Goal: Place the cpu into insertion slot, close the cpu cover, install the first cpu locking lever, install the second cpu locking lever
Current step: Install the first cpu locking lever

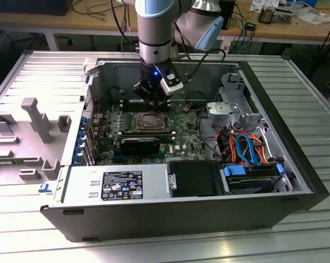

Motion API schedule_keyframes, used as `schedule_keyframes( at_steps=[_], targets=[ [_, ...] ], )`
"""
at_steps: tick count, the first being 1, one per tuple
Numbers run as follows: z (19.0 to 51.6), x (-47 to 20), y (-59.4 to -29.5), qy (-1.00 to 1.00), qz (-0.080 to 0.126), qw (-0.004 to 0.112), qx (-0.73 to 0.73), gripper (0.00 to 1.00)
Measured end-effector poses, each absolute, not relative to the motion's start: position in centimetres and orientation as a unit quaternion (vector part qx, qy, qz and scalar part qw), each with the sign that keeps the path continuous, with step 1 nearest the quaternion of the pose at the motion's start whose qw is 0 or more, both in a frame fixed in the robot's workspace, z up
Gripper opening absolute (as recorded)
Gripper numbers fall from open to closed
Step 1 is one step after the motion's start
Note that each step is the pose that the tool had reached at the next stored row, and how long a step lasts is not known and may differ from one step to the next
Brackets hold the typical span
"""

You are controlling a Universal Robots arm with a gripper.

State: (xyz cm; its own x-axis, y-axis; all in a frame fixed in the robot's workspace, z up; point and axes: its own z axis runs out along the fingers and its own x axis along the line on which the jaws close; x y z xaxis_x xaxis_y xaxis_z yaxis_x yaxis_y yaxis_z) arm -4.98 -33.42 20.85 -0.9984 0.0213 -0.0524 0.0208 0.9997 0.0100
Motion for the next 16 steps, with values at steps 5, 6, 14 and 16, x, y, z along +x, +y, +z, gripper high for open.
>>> schedule_keyframes(
  at_steps=[5,6,14,16],
  targets=[
    [20.82,-4.96,-33.41,1.000,0.005,0.026,0.011,0.11],
    [20.82,-4.96,-33.41,1.000,0.005,0.026,0.011,0.11],
    [20.73,-4.96,-33.42,1.000,0.005,0.026,0.011,0.11],
    [20.79,-4.95,-33.41,1.000,0.005,0.026,0.011,0.11]
  ],
)
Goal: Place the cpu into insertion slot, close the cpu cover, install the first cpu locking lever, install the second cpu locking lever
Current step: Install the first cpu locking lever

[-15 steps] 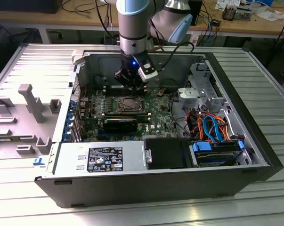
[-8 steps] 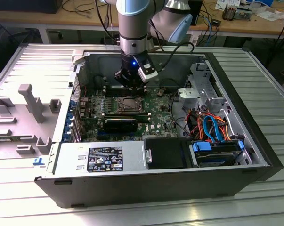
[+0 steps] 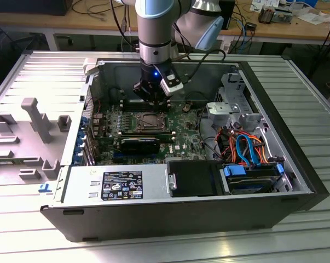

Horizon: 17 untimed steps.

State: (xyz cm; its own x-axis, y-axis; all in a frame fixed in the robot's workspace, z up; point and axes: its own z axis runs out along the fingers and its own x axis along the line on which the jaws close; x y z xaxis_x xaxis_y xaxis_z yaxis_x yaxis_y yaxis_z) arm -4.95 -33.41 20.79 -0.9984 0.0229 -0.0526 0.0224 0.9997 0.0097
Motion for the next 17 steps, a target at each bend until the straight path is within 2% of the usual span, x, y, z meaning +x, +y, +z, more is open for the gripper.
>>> schedule_keyframes(
  at_steps=[17],
  targets=[
    [20.62,-4.85,-33.72,1.000,0.004,0.026,0.011,0.11]
  ],
)
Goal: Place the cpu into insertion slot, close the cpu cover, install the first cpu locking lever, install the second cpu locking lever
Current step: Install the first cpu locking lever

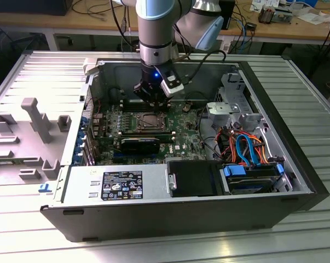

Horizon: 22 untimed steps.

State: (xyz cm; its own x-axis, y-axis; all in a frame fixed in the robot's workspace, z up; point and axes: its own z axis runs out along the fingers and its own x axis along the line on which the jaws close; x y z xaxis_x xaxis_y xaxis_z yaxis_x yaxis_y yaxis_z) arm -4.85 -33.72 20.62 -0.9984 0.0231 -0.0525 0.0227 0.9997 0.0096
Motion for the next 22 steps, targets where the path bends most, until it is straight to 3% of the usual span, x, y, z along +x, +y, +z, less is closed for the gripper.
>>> schedule_keyframes(
  at_steps=[22],
  targets=[
    [20.57,-4.84,-33.98,1.000,0.005,0.026,0.011,0.11]
  ],
)
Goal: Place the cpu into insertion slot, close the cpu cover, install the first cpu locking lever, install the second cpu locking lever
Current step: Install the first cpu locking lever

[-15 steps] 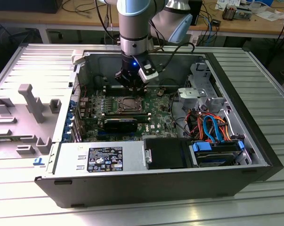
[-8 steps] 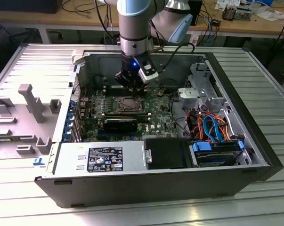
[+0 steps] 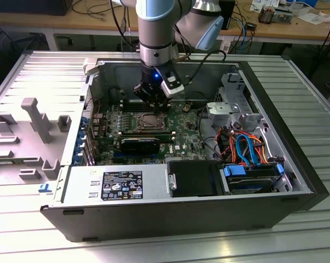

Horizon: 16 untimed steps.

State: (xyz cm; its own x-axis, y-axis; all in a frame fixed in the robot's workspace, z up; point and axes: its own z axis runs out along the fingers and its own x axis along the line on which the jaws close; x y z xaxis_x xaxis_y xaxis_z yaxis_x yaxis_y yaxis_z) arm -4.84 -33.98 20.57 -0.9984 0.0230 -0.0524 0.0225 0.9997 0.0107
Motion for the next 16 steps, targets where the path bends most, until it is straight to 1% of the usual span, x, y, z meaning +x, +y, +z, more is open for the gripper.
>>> schedule_keyframes(
  at_steps=[16],
  targets=[
    [20.59,-4.84,-33.99,1.000,0.004,0.026,0.011,0.11]
  ],
)
